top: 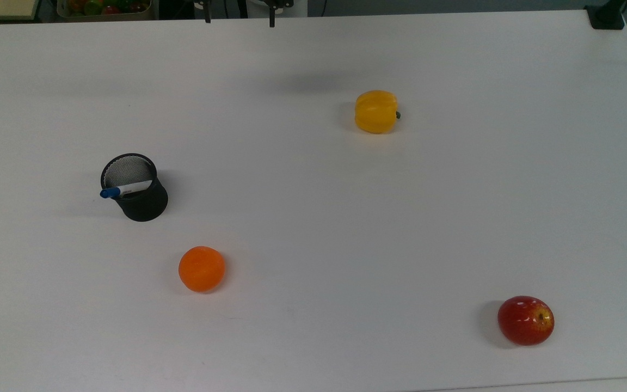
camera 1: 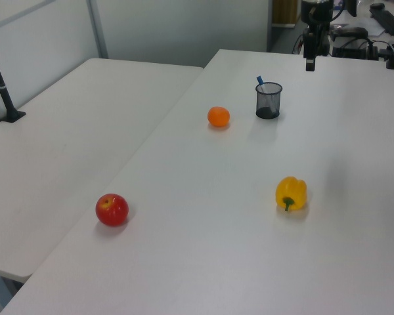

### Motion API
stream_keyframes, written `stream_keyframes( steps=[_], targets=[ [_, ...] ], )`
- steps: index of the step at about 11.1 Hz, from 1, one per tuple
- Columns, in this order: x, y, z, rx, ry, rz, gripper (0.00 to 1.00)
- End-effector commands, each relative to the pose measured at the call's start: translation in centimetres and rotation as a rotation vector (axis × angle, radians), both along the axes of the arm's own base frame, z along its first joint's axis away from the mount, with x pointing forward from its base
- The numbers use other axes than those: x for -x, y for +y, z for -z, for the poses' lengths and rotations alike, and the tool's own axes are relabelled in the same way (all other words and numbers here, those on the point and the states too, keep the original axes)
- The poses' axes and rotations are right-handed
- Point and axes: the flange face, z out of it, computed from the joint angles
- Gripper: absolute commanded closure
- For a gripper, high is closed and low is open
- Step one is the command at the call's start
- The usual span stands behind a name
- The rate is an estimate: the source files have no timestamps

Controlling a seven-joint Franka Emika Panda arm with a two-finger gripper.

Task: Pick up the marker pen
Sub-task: 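Move the open gripper over the black mesh pen cup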

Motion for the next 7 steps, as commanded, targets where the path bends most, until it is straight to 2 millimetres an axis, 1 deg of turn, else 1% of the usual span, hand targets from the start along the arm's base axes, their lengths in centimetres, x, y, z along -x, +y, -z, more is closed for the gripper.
stream_keyframes(
  steps=[1, 4, 7],
  targets=[
    [0.38, -0.09, -0.53, 0.009, 0.004, 0.012, 0.0],
    [0.37, -0.26, -0.53, 0.009, 0.004, 0.015, 0.0],
    [0.41, -1.04, -0.62, 0.008, 0.004, 0.017, 0.0]
  ],
)
